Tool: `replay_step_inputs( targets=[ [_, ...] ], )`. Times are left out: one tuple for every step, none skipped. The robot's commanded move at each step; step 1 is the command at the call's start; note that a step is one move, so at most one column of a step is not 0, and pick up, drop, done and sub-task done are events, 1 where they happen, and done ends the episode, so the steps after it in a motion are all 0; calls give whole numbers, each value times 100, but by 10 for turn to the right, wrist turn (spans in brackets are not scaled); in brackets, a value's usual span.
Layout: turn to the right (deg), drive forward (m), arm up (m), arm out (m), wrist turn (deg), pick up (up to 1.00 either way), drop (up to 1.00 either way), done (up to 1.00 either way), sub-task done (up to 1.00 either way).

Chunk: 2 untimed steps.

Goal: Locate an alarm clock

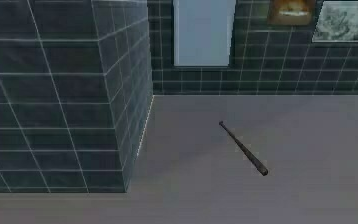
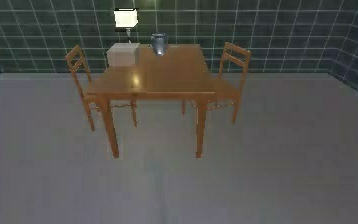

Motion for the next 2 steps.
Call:
replay_step_inputs(
  targets=[
    [-450, 0, 0, 0, 0, 0, 0, 0, 0],
    [-450, 0, 0, 0, 0, 0, 0, 0, 0]
  ],
)
